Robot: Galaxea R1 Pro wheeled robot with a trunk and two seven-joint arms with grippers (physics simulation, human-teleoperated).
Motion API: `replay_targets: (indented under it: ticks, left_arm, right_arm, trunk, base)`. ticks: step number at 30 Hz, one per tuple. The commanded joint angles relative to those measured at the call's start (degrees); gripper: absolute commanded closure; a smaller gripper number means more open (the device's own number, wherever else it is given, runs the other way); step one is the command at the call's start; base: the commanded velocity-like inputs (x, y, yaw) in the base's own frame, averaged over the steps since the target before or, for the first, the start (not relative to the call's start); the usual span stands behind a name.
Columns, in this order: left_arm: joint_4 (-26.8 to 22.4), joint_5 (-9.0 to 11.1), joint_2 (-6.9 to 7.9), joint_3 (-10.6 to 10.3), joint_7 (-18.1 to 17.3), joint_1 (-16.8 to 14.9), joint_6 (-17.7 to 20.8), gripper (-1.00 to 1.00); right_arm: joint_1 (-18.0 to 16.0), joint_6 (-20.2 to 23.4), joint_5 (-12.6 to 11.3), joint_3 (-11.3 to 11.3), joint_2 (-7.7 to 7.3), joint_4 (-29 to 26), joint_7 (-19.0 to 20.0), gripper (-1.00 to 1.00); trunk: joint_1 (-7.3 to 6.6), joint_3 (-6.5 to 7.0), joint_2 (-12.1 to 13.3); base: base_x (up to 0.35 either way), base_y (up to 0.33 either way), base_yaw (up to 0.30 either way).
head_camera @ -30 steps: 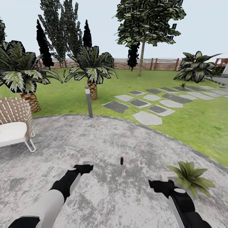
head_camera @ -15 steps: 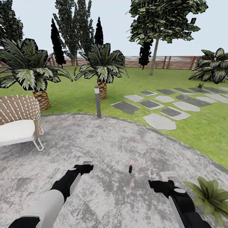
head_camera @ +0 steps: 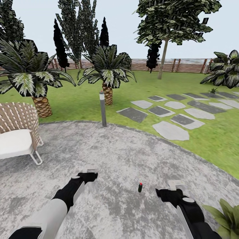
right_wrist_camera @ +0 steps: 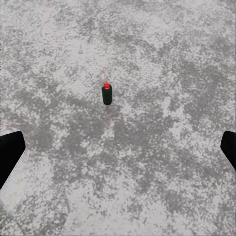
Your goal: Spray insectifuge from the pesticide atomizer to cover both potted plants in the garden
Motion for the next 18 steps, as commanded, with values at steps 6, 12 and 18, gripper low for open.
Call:
replay_targets:
  ticks: [6,12,18]
  left_arm:
    - [-0.1,0.0,0.0,0.0,0.0,0.0,0.3,-1.0]
    - [-0.1,0.0,0.0,0.0,0.0,0.0,0.3,-1.0]
    - [-0.1,0.0,0.0,0.0,0.0,0.0,0.3,-1.0]
  right_arm:
    - [0.0,0.3,0.0,0.0,0.01,-0.1,0.0,-1.0]
    - [0.0,0.3,0.0,0.0,0.0,-0.1,0.0,-1.0]
    - [-0.1,0.3,0.0,0.0,-0.02,-0.1,0.0,-1.0]
  trunk:
    - [0.03,-0.06,0.0]
    - [0.03,-0.06,0.0]
    - [0.03,-0.06,0.0]
  base:
    - [0.311,0.17,0.0]
    - [0.273,0.212,0.0]
    - [0.264,0.22,0.0]
